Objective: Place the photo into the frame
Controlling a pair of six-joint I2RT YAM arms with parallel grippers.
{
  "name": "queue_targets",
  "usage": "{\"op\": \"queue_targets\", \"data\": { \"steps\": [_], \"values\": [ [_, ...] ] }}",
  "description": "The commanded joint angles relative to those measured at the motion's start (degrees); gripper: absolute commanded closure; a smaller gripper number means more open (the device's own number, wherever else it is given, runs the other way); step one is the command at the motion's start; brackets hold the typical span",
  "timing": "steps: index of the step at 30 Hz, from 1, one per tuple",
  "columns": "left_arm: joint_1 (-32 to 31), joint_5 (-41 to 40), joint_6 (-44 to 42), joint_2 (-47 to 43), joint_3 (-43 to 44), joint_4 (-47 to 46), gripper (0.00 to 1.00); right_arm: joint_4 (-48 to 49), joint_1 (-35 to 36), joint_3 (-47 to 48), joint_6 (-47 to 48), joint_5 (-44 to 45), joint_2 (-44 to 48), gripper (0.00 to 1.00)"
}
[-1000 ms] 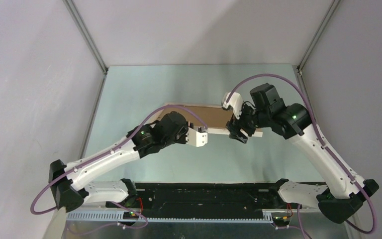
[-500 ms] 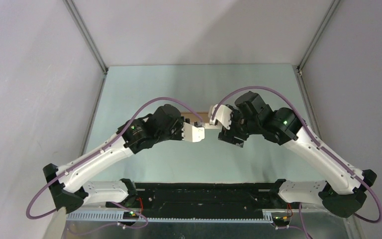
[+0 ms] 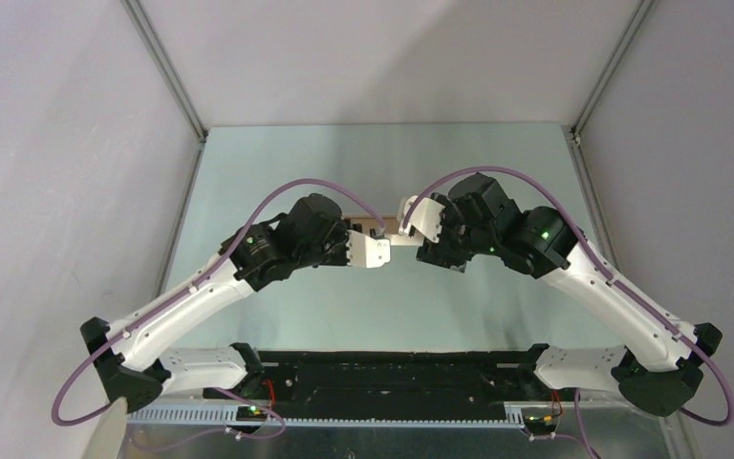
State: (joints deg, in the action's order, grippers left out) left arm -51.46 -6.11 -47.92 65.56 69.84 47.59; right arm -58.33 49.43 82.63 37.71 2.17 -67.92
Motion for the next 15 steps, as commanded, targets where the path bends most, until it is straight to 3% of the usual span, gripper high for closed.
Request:
{"op": "queue_targets", "data": {
  "steps": [1,15],
  "values": [
    [2.2,5.2,3.3,-2.2,3.8,-2.6,1.00,3.1,0.4,0.9,-0.6,-1.4,0.8,0.29],
    [4.2,12.0,5.8,-4.3,3.2,-2.7,1.00,10.2,-1.0,-2.5,-0.7,-6.6,0.2,0.32]
  ]
}}
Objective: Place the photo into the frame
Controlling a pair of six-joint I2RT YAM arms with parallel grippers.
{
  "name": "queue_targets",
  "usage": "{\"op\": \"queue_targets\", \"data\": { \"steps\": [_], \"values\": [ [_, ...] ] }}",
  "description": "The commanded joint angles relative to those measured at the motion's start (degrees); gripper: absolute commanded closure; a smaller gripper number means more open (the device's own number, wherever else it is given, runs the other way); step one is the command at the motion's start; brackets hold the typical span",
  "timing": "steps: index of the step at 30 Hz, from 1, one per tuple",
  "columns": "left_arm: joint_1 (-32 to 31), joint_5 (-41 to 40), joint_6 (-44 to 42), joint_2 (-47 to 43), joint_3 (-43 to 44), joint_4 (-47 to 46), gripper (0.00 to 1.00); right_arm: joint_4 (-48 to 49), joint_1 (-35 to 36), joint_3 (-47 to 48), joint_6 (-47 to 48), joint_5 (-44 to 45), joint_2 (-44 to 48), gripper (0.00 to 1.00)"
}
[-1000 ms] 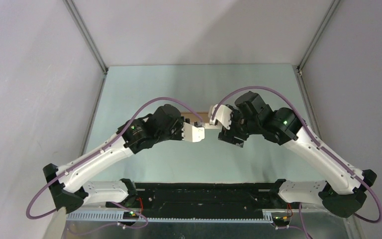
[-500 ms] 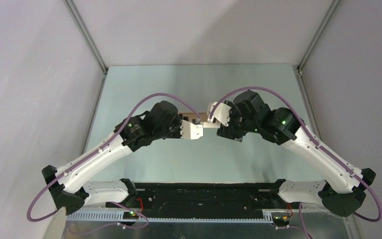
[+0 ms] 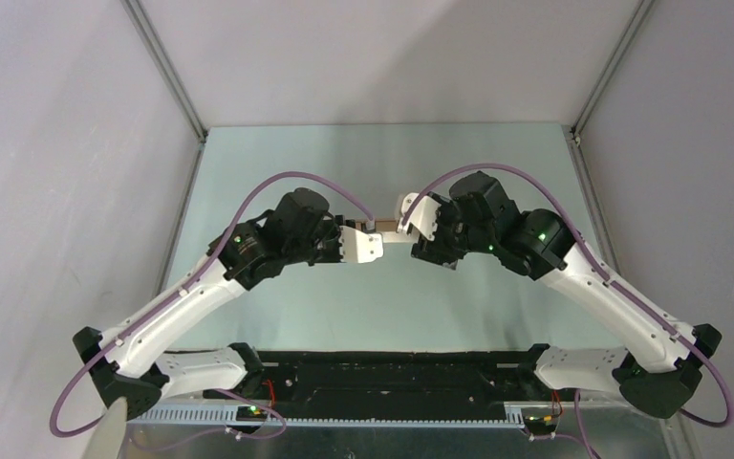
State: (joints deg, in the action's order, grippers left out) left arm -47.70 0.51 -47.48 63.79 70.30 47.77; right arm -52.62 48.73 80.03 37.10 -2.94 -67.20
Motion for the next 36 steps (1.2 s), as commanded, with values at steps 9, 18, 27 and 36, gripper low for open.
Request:
{"op": "queue_targets", "data": {
  "steps": [9,18,27,36],
  "values": [
    [0.6,6.4,5.3,-3.1,2.3,-2.9,1.00,6.3,-0.7,0.1,1.0,-3.7,-3.5,0.38],
    [1.6,7.9,5.6,-3.9,1.8,-2.9,1.00,7.5,-2.4,-0.6,0.7,-5.3,-5.2,0.42],
    [2.2,8.1,5.5,-4.0,1.6,-2.9,1.00,7.9,-2.9,-0.6,0.8,-6.2,-6.4,0.46],
    [2.3,8.0,5.5,-3.3,1.8,-2.9,1.00,7.7,-1.8,-0.6,1.1,-5.5,-6.1,0.68]
  ]
}}
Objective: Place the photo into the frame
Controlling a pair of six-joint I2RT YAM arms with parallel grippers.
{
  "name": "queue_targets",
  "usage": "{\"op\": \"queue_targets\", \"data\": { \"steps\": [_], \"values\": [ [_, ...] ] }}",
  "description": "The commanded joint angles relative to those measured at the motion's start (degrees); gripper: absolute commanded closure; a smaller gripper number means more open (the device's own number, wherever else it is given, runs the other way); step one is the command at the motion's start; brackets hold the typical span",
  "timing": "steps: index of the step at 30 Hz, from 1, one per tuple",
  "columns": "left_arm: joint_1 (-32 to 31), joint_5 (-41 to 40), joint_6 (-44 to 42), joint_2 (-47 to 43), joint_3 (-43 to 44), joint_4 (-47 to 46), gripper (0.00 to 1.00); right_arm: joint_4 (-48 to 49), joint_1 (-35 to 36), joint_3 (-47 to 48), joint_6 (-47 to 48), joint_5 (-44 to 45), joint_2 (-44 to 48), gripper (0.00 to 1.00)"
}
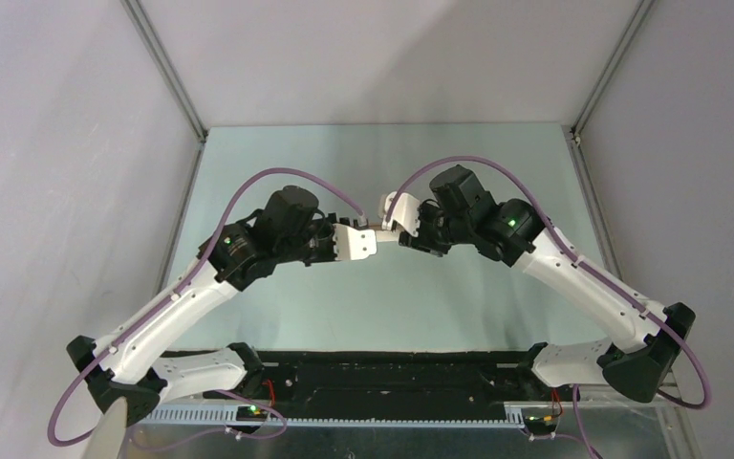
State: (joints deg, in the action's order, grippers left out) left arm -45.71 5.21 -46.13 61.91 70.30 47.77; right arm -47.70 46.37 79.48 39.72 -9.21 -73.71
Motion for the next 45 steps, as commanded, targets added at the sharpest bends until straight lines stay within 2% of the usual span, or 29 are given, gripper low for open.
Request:
{"op": "queue_targets", "data": {
  "steps": [1,6,8,11,12,17,19,25,27,28,29,36,45],
  "values": [
    [0.3,3.3,4.1,-1.3,1.9,-2.9,1.00,2.7,0.7,-0.1,-1.5,0.9,0.5,0.70],
    [0.4,2.5,4.1,-0.8,2.3,-3.0,1.00,2.0,1.3,0.0,-1.1,1.5,0.8,0.78],
    [0.4,2.1,4.0,-0.6,2.7,-2.9,0.96,1.4,1.6,0.0,-0.9,1.7,1.0,0.84],
    [0.5,1.6,3.9,-0.3,3.1,-3.0,0.81,1.0,2.1,0.0,-0.7,2.3,1.2,0.96],
    [0.5,1.4,3.9,-0.3,3.3,-3.0,0.79,0.7,2.1,0.0,-0.7,2.5,1.3,1.00],
    [0.5,1.3,3.9,-0.1,3.8,-2.9,0.72,0.1,2.6,0.3,-0.7,2.9,1.6,1.00],
    [0.5,1.1,3.9,-0.2,3.9,-2.9,0.66,-0.5,2.8,0.5,-0.8,2.9,1.6,1.00],
    [0.5,0.6,4.2,-0.6,4.0,-3.0,0.37,-1.9,3.4,1.6,-1.4,2.9,1.5,1.00],
    [0.6,0.1,4.5,-0.9,3.8,-3.0,0.21,-2.1,3.5,1.8,-1.6,3.1,1.3,1.00],
    [0.6,-0.1,4.8,-1.0,3.8,-3.0,0.06,-2.1,3.5,1.8,-1.7,3.1,1.3,1.00],
    [0.6,-0.6,5.0,-1.1,3.8,-3.0,0.03,-2.2,3.5,2.0,-1.9,3.1,1.2,1.00],
    [2.0,-2.9,5.4,-5.0,3.2,-3.0,0.00,-4.4,2.4,7.4,-5.0,1.3,-0.8,1.00],
    [10.4,-0.8,7.2,-11.7,2.8,-2.9,0.00,-11.6,-1.3,21.7,-13.6,-2.9,-9.6,1.00]
  ]
}}
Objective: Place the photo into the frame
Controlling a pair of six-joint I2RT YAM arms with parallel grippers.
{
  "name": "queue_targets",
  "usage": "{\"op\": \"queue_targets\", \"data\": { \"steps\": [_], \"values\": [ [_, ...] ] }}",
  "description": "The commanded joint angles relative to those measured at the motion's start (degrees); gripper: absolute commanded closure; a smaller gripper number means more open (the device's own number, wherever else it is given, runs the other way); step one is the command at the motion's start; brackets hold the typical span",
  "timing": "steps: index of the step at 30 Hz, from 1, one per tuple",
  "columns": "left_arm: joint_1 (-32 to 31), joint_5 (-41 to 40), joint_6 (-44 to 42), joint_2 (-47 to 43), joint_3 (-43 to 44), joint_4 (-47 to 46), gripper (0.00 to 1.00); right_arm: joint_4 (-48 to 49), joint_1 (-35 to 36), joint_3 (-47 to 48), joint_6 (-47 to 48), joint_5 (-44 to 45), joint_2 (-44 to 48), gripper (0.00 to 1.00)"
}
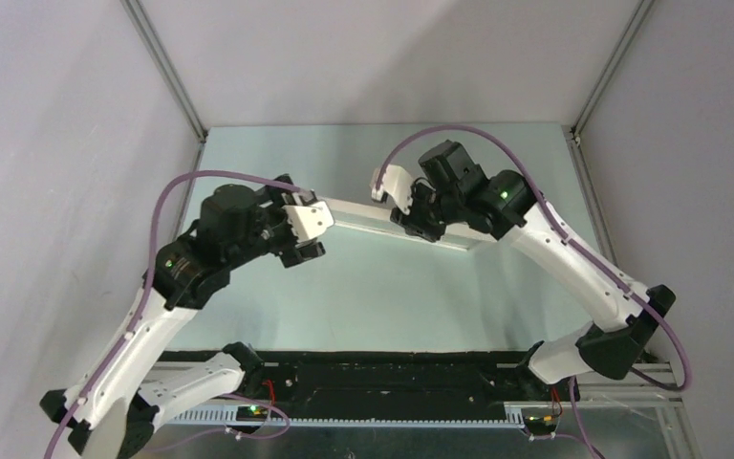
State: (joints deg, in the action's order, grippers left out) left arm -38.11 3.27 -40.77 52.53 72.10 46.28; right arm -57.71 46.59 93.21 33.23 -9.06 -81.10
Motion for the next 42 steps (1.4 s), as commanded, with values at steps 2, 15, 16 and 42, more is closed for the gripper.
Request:
{"op": "queue_targets", "data": {
  "steps": [2,15,16,42],
  "values": [
    [4.1,1.3,2.1,-3.2,0.5,-1.5,0.00,-3.3,-2.6,12.1,-9.2,-4.2,-4.2,1.00],
    [6.1,2.9,3.9,-3.7,-0.6,-1.5,0.00,-9.9,-15.6,30.5,-22.8,-15.4,-15.7,1.00],
    [6.0,3.0,3.9,-3.6,-0.6,-1.5,0.00,-9.7,-17.2,30.5,-23.2,-15.8,-16.1,1.00],
    [6.2,5.8,5.0,-1.0,-3.9,-2.5,0.00,15.7,-44.7,-3.2,-41.1,-42.1,-12.7,1.00]
  ]
}}
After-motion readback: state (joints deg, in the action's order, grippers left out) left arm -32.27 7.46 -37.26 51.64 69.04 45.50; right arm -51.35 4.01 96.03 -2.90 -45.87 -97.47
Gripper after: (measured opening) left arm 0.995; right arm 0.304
